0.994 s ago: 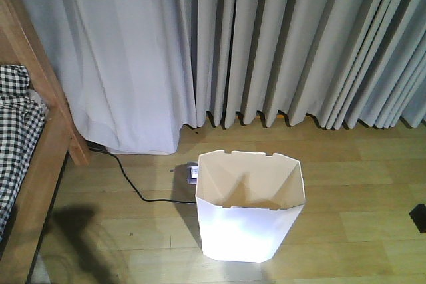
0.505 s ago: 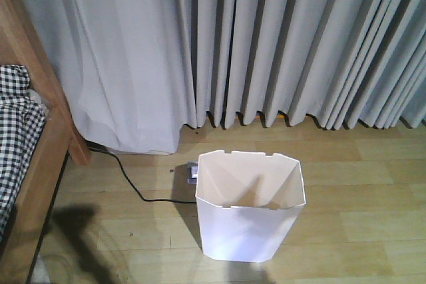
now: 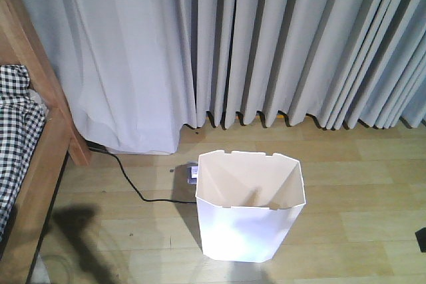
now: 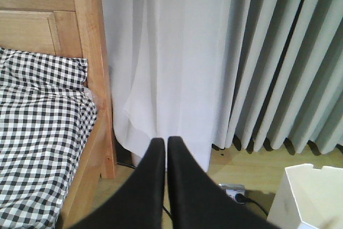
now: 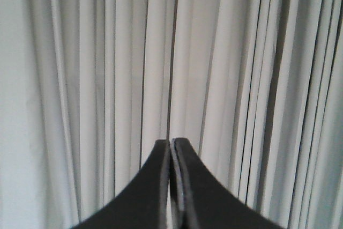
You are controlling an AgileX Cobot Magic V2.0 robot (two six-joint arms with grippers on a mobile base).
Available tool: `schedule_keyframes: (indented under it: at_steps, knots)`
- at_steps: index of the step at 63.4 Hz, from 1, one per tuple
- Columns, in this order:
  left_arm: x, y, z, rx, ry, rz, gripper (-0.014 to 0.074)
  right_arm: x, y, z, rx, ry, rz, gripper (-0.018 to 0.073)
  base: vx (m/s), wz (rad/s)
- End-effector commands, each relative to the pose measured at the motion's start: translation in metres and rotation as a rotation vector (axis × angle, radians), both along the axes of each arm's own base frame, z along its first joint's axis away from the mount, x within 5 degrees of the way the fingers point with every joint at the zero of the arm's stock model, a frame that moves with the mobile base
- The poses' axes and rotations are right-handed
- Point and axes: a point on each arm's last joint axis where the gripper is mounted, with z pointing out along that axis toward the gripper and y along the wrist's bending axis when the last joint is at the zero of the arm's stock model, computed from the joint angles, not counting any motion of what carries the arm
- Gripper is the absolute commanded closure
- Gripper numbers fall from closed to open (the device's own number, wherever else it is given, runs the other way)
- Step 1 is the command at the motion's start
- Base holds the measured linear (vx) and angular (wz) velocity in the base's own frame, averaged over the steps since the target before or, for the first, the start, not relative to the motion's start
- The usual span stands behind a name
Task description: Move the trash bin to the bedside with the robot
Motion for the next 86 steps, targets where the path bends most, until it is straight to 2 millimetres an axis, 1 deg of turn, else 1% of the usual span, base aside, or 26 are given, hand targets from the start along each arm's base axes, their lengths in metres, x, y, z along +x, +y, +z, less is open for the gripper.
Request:
schedule_keyframes:
  at_steps: [1,86]
  knots:
    - [0.0008,-0.0003,0.0054,0.004,-0.077,-0.004,0.0603,-0.0013,-0.0003,0.0042,0.004,-0.073,-0.005,0.0568,0.0,0.0]
    - [0.0008,-0.0003,0.0054,0.004,-0.077,-0.004,0.0603,-0.0012,-0.0003,0.004,0.006,-0.071,-0.005,0.0568,0.0,0.0]
